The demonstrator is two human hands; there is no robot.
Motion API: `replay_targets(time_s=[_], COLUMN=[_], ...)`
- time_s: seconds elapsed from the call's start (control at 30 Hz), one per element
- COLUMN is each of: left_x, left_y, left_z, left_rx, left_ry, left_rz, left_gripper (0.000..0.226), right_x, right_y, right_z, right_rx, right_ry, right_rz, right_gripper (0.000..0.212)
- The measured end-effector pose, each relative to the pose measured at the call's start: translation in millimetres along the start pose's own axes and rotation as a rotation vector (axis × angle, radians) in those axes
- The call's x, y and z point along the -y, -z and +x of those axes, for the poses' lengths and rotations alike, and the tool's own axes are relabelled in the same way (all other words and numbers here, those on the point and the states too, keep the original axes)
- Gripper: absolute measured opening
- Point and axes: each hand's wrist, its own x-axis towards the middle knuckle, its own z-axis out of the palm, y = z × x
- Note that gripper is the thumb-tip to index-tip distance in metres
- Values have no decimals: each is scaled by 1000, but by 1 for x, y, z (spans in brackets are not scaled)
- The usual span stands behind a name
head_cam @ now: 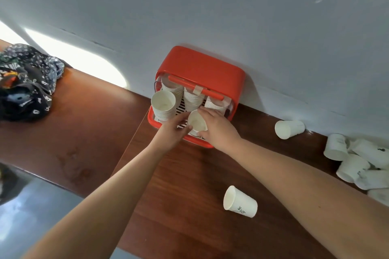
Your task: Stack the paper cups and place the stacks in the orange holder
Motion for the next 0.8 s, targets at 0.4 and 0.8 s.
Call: replay_targets(time_s=[0.4, 0.8], left_x=[10, 4], left_y=[-31, -131], left_z=[-69, -117], left_rx=[16, 469], left_ry=[176, 417], left_rz=[202, 67], left_gripper=[17, 54], right_x=[-35, -68], right_y=[-15, -100], right_z=[-138, -218], right_rx=[367, 392], right_ry=[-210, -411], right_rz=[35, 203], right_gripper=[82, 72])
